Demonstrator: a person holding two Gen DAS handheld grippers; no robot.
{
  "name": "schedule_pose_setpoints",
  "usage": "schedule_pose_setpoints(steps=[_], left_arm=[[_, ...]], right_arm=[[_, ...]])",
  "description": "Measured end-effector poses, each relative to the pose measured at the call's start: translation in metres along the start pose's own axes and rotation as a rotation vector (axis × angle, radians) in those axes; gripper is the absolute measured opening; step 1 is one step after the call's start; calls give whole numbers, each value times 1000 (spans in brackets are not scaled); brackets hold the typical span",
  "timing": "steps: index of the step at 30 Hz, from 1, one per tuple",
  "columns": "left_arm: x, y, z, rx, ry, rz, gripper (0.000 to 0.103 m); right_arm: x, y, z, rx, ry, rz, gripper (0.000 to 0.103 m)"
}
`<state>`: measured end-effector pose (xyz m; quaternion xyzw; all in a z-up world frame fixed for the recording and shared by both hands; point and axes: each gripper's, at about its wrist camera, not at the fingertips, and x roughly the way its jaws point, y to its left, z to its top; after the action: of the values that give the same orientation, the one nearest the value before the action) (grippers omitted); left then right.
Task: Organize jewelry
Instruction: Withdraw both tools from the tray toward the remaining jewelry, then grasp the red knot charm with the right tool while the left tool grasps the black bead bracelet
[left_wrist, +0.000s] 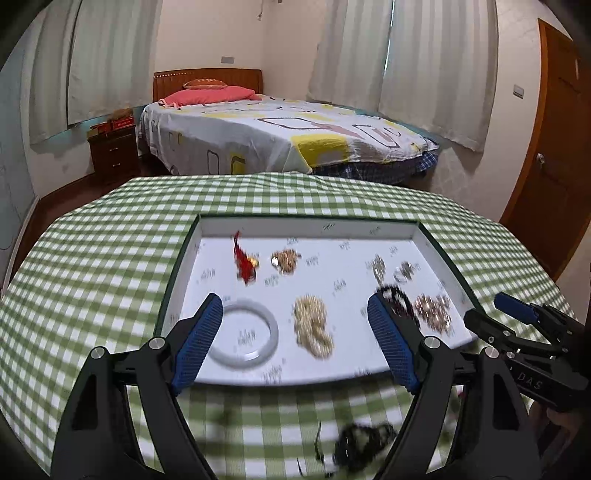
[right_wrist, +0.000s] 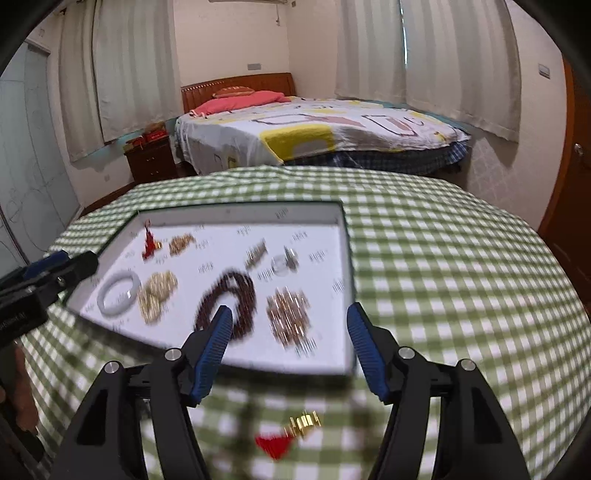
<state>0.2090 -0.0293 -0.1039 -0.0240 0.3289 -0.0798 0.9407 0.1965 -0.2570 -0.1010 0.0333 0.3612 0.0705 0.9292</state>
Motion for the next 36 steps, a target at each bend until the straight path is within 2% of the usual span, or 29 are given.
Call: schedule_pose_setpoints(steps=[8, 13, 19, 21, 27, 36], left_arm=[[-20, -2, -39, 0, 9, 9, 81], [-19, -1, -54, -4, 51, 16, 81], [-20, 0, -57, -2, 57, 15, 81], [-19, -1, -58, -3, 62, 13, 81], [-17, -8, -66, 14, 84, 0, 81], [-11, -26, -78, 60, 118, -36, 81]], right_arm=[[-13, -3, -49, 10, 40, -13, 63], [-7, 0, -58, 26, 74, 8, 61], [-2, 4, -64, 5, 95, -5, 47], [-3, 3, -64, 6, 95, -8, 35], [-7, 3, -66, -13, 96, 10, 18], [-13, 8, -72, -37, 91, 37, 16]])
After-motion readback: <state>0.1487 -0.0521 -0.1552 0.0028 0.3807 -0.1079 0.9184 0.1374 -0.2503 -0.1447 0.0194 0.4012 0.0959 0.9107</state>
